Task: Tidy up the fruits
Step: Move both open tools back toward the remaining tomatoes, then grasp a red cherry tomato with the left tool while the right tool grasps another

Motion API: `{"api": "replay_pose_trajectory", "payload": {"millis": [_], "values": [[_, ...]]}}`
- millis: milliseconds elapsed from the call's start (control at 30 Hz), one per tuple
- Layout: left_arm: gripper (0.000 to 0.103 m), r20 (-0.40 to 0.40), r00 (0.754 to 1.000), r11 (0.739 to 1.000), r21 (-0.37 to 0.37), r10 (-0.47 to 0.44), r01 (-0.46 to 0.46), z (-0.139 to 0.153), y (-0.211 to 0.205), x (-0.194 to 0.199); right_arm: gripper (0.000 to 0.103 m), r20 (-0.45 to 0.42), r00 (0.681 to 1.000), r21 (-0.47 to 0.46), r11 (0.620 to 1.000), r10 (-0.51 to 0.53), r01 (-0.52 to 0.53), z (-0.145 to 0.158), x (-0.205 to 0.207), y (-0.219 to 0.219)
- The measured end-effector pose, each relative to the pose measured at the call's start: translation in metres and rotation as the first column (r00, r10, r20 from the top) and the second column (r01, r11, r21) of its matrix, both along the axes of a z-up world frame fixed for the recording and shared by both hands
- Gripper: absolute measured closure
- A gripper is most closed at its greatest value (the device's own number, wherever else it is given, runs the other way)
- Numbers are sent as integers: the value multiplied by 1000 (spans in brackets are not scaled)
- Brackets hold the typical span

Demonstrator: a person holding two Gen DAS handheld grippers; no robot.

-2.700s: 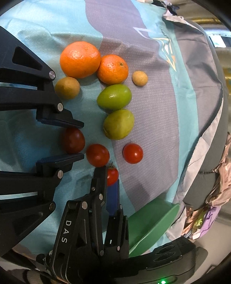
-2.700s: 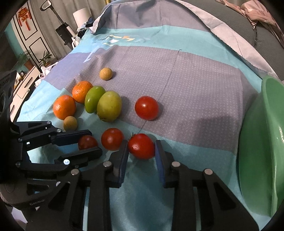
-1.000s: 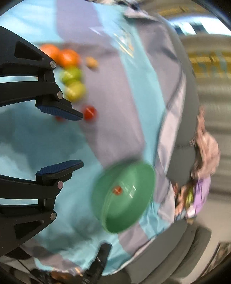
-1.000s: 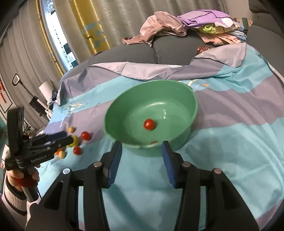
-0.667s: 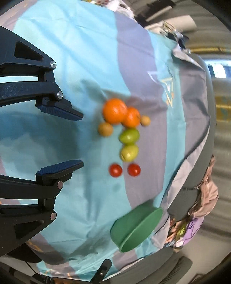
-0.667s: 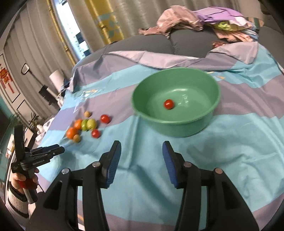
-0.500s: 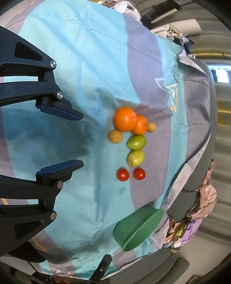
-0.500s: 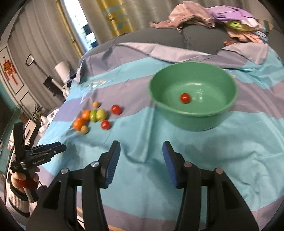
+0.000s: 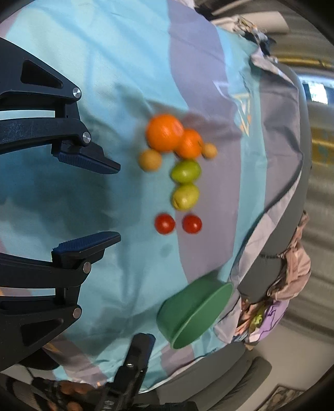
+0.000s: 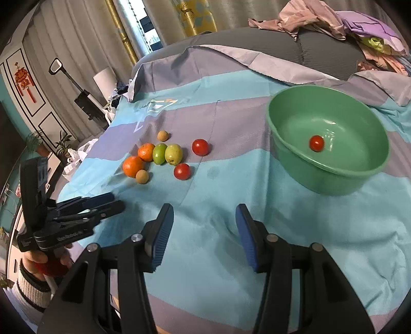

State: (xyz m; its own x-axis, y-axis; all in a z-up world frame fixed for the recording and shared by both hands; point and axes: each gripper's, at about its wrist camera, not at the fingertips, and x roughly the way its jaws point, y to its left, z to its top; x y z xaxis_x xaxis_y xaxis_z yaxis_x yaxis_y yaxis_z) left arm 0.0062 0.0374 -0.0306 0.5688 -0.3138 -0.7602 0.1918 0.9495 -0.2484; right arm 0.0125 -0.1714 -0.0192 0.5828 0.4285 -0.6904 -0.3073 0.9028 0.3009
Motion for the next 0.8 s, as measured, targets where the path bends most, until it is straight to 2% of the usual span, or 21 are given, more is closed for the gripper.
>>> {"api": "replay_pose_trajectory", "payload": {"millis": [233,400,433,567,800], "values": [[57,-16,998,998,5,-63,63,-16,-33,55,53,-14,1000,6,1000,6,-5,-7,9,-1],[57,-43,997,997,33,-69,71,-29,-46,80,53,-24,1000,10,1000,9,-9,-13,18,-4],[58,-45,996,997,31,-75,77,-30,-48,82,53,-26,1000,11,1000,11,-10,-14,21,-5],[74,-47,996,994,68,-77,80,-35,-53,91,53,-32,999,12,1000,13,-13,-18,30,-5],[75,-43,996,995,47,-81,83,-35,-43,87,51,-38,999,-3,1000,30,-30,-22,50,4]]}}
